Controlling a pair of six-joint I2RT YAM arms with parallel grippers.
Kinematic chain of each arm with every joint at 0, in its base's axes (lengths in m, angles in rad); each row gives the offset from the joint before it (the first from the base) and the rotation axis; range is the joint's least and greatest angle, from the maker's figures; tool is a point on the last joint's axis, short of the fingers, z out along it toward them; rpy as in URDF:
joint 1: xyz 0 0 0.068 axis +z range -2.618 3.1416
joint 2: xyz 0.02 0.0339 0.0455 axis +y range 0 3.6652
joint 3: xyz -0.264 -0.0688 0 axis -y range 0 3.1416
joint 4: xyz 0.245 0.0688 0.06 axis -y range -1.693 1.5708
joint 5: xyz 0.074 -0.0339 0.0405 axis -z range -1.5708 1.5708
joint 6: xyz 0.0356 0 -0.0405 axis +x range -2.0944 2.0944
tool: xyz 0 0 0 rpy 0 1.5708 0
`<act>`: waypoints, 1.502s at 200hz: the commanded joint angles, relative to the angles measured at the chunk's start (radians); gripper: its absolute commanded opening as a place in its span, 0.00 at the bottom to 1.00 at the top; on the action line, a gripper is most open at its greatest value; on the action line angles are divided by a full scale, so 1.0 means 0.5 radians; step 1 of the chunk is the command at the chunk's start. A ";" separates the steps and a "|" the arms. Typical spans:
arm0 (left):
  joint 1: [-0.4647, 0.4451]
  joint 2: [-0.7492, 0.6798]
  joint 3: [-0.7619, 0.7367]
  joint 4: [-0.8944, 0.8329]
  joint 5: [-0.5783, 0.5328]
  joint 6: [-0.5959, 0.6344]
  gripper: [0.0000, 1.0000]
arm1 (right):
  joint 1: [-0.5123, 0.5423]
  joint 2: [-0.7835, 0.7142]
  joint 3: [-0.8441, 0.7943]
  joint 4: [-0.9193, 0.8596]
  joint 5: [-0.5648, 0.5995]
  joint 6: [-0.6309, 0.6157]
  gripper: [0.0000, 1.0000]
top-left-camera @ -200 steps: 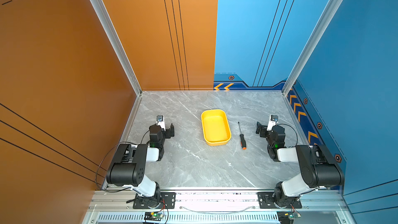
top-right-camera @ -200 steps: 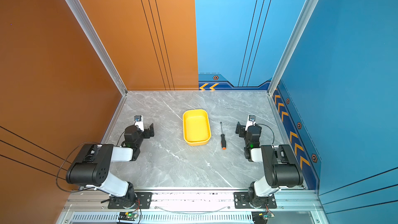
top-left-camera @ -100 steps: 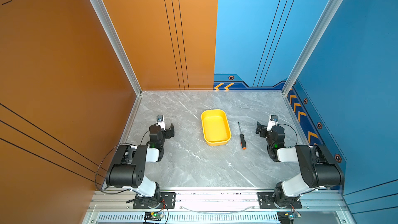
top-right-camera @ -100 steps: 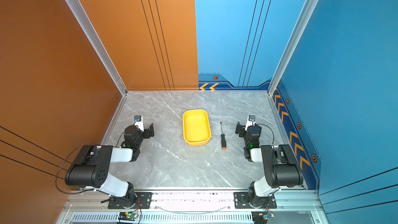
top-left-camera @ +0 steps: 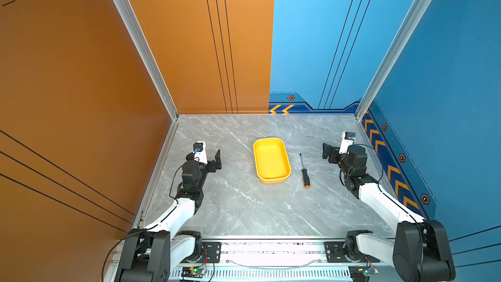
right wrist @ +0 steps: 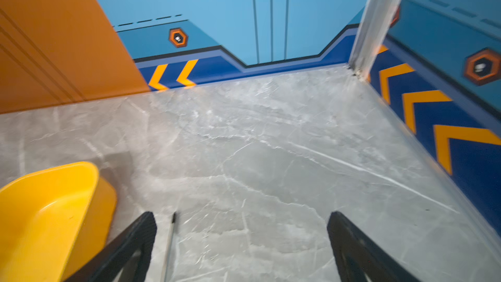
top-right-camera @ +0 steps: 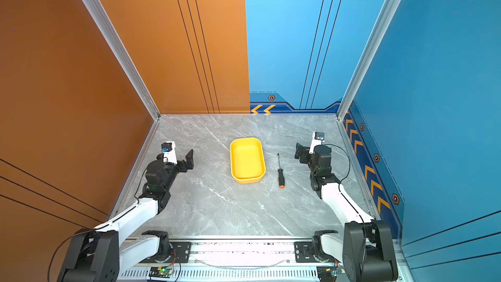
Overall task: Put the screwdriver in the bin
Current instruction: 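Move the right gripper down over the black-handled screwdriver while the left arm lifts slightly, then close the right gripper on the screwdriver's black handle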
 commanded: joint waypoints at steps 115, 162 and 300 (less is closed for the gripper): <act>-0.106 0.208 0.122 -0.483 0.816 -0.517 0.98 | 0.481 0.307 0.034 -0.776 -0.203 0.383 0.91; -0.094 0.223 0.106 -0.482 0.822 -0.525 0.98 | 0.577 0.407 0.029 -0.747 -0.136 0.430 0.86; -0.079 0.195 0.107 -0.496 0.884 -0.537 0.98 | 0.779 0.687 0.161 -0.840 0.112 0.473 0.69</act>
